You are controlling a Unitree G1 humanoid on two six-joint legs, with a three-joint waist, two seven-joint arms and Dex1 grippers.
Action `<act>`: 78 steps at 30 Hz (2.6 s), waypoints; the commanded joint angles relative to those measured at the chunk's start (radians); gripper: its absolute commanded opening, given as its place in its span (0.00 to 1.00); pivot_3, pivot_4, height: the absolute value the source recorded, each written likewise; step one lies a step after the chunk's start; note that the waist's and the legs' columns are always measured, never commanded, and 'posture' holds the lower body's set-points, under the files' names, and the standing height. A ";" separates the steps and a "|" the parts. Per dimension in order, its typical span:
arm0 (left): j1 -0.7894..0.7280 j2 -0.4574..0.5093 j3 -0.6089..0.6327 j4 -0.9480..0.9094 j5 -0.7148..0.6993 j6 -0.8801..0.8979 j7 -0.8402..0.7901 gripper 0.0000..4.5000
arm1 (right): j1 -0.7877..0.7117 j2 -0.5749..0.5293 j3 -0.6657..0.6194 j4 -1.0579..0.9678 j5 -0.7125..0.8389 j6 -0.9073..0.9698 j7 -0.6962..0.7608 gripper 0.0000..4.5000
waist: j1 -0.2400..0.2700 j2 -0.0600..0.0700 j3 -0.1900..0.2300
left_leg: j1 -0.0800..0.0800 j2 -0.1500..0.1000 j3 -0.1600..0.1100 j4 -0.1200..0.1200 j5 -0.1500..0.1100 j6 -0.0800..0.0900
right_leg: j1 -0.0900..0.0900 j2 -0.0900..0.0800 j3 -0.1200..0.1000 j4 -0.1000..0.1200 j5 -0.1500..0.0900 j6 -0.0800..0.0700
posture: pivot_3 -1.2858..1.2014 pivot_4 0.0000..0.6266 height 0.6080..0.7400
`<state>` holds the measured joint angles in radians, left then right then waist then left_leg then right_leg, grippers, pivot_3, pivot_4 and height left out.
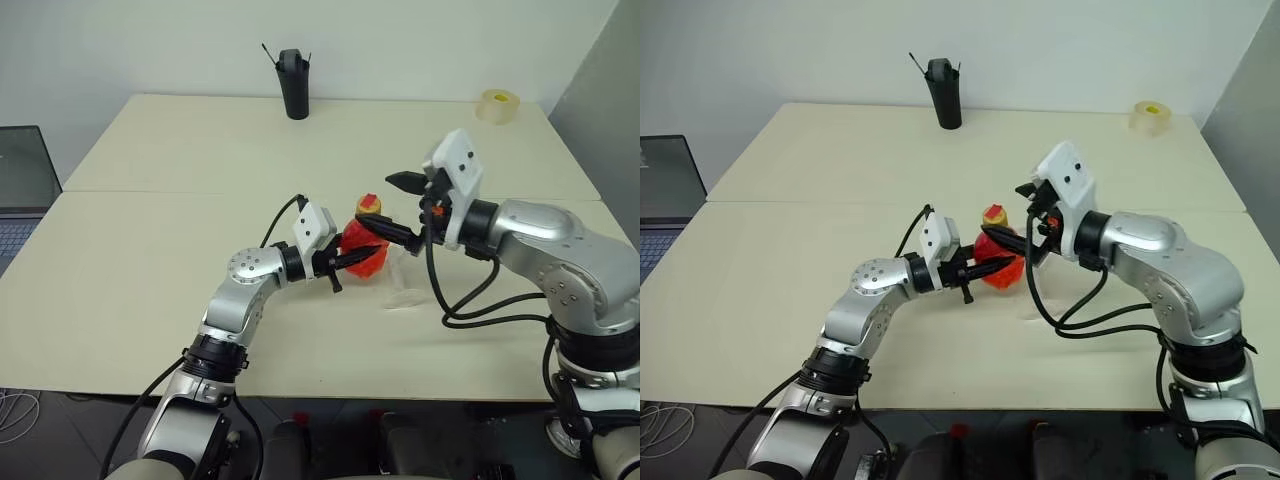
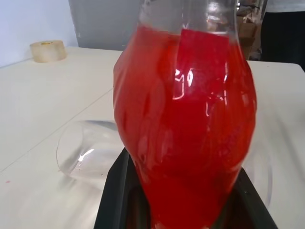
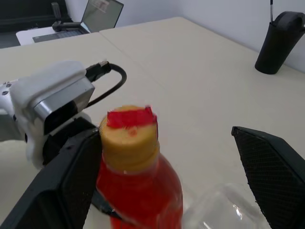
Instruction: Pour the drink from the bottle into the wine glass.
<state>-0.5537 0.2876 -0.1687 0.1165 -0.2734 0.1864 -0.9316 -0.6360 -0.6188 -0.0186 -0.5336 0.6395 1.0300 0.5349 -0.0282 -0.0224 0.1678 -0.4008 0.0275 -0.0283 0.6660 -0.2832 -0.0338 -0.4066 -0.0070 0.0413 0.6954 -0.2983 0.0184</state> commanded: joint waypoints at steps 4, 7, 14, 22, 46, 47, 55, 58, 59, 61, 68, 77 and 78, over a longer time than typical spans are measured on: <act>-0.023 0.002 0.021 -0.034 -0.014 -0.036 -0.005 0.18 | 0.171 -0.141 -0.182 -0.121 0.153 0.048 0.115 1.00 | 0.001 0.000 0.000 | 0.000 0.000 0.000 0.000 0.000 0.000 | 0.000 0.000 0.000 -0.001 0.000 0.000 | 0.52 0.24 1.00; -0.023 -0.001 0.018 -0.032 -0.012 -0.037 -0.007 0.18 | 0.171 -0.163 -0.186 -0.139 0.205 0.045 0.136 1.00 | -0.005 0.000 0.000 | 0.001 0.000 0.001 0.000 0.000 0.000 | 0.000 0.001 0.001 0.000 0.000 0.000 | 0.52 0.24 1.00; -0.032 -0.002 0.018 -0.023 -0.010 -0.042 -0.013 0.18 | -0.042 0.003 -0.052 -0.065 0.156 0.024 -0.015 1.00 | -0.006 0.000 0.000 | 0.002 0.000 0.000 0.000 0.000 0.000 | 0.001 0.006 0.001 0.001 0.000 0.000 | 0.52 0.24 1.00; -0.013 -0.004 0.016 -0.051 -0.009 -0.035 0.000 0.18 | -0.102 0.087 0.042 0.009 0.090 -0.016 -0.044 1.00 | 0.001 0.000 0.000 | 0.000 0.000 0.000 0.000 0.000 0.000 | 0.000 0.000 0.001 0.000 0.000 0.000 | 0.52 0.24 1.00; -0.003 -0.001 0.012 -0.055 -0.009 -0.034 0.015 0.18 | -0.034 -0.054 -0.042 0.080 0.001 -0.037 0.032 1.00 | 0.001 0.000 0.000 | 0.000 0.000 0.000 0.000 0.000 0.000 | 0.000 0.000 0.001 0.000 0.000 0.000 | 0.52 0.24 1.00; -0.006 -0.001 0.012 -0.051 -0.009 -0.034 0.013 0.17 | -0.010 -0.079 -0.070 0.064 0.023 -0.026 0.047 1.00 | 0.001 0.000 0.000 | 0.000 0.000 0.001 0.000 0.000 0.000 | 0.000 0.000 0.001 0.000 0.000 0.000 | 0.52 0.24 1.00; -0.027 -0.006 0.010 -0.022 -0.003 -0.043 -0.001 0.17 | 0.066 -0.145 -0.109 -0.050 0.169 0.032 0.120 1.00 | -0.006 0.000 0.000 | 0.002 0.000 0.002 0.000 0.000 0.000 | 0.000 0.003 0.002 0.001 0.000 0.000 | 0.52 0.24 1.00; -0.035 -0.007 0.011 -0.015 -0.001 -0.045 -0.004 0.17 | 0.023 -0.088 -0.069 -0.077 0.202 0.039 0.086 1.00 | -0.006 0.000 0.000 | 0.002 0.000 0.001 0.000 0.000 0.000 | 0.000 0.004 0.002 0.001 0.000 0.000 | 0.52 0.24 1.00; -0.035 -0.006 0.011 -0.013 -0.001 -0.046 -0.005 0.17 | 0.002 -0.060 -0.058 -0.074 0.201 0.037 0.063 1.00 | -0.007 0.000 0.000 | 0.002 0.000 0.002 0.000 0.000 0.000 | 0.000 0.004 0.002 0.001 0.000 0.000 | 0.52 0.24 1.00; -0.035 -0.006 0.012 -0.012 0.000 -0.049 -0.005 0.17 | -0.032 -0.017 -0.041 -0.059 0.183 0.034 0.020 1.00 | -0.003 0.000 0.000 | 0.002 0.001 0.001 0.000 0.000 0.000 | 0.000 0.004 0.002 0.001 0.000 0.000 | 0.52 0.24 1.00; -0.014 0.000 0.011 -0.037 0.002 -0.046 0.006 0.17 | -0.107 0.073 0.019 -0.008 0.130 0.032 -0.072 1.00 | 0.001 0.000 0.000 | 0.000 0.001 0.000 0.000 0.000 0.000 | 0.000 0.001 0.001 0.000 0.000 0.000 | 0.52 0.24 1.00; -0.011 -0.003 0.012 -0.040 0.004 -0.044 0.016 0.17 | -0.149 0.173 0.067 0.117 0.035 -0.027 -0.115 1.00 | -0.001 0.000 0.000 | 0.001 0.001 0.000 0.000 0.000 0.000 | 0.000 0.002 0.001 0.001 0.000 0.000 | 0.52 0.24 1.00; -0.011 -0.003 0.012 -0.039 0.004 -0.044 0.017 0.17 | -0.157 0.183 0.069 0.135 0.020 -0.036 -0.121 1.00 | -0.001 0.000 0.000 | 0.001 0.001 0.000 0.000 0.000 0.000 | 0.000 0.002 0.001 0.001 0.000 0.000 | 0.52 0.24 1.00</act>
<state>-0.5528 0.2880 -0.1680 0.1261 -0.2627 0.1660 -0.9227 -0.7634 -0.4447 0.0613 -0.4012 0.6820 1.0317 0.4262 -0.0296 -0.0223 0.1678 -0.4001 0.0287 -0.0281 0.6659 -0.2831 -0.0339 -0.4067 -0.0052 0.0420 0.6962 -0.2982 0.0184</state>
